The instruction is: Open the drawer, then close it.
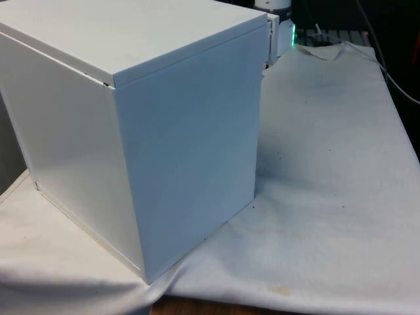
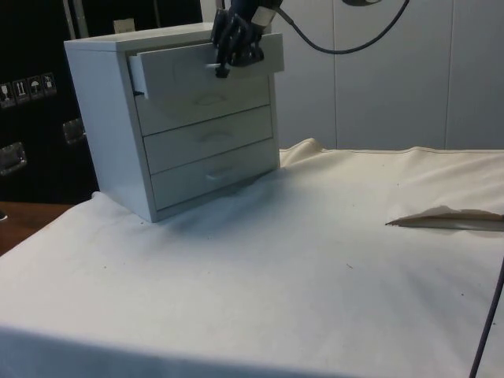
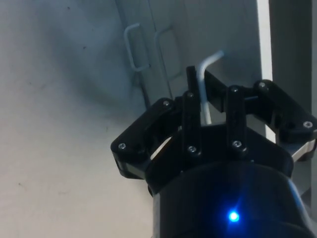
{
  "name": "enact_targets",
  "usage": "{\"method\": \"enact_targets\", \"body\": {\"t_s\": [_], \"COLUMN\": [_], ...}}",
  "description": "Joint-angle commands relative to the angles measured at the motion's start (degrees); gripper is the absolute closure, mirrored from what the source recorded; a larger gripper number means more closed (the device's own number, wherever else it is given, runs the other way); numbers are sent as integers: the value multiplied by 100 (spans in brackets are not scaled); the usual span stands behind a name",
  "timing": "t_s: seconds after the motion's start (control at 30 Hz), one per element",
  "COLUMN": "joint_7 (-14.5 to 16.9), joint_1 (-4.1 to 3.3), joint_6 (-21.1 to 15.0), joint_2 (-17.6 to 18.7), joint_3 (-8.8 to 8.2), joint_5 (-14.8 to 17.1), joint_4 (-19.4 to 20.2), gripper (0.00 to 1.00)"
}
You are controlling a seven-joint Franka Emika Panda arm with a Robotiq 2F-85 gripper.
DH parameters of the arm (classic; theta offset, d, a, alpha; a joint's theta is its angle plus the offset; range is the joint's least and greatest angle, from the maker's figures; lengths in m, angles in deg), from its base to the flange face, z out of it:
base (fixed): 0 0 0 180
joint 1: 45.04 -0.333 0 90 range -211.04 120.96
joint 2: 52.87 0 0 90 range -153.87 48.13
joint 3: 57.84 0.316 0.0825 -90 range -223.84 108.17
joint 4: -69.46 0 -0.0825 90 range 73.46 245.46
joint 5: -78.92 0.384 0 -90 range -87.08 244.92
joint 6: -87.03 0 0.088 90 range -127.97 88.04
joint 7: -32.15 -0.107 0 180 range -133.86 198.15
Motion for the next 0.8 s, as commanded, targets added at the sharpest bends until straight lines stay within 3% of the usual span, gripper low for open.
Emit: {"method": "enact_targets", "body": {"t_s": [0.0,0.07,0.1,0.13,0.4,0.43,0.47,0.67,0.7,0.73,0.77], "joint_7": [-115,-115,0,-115,-132,-6,-6,-11,17,0,11], "joint_1": [132,132,0,132,172,6,6,149,23,166,178], "joint_6": [6,6,0,6,6,6,6,80,6,92,103], "joint_2": [-160,-160,0,-160,-235,0,0,-275,-109,-309,-344], "joint_3": [103,103,0,103,103,-6,-6,80,-11,80,80], "joint_5": [-206,-206,0,-206,-218,-6,-6,-149,-6,-166,-183], "joint_4": [178,178,0,178,189,-11,-11,120,17,132,149], "gripper": [100,100,100,100,100,100,100,100,100,100,100]}}
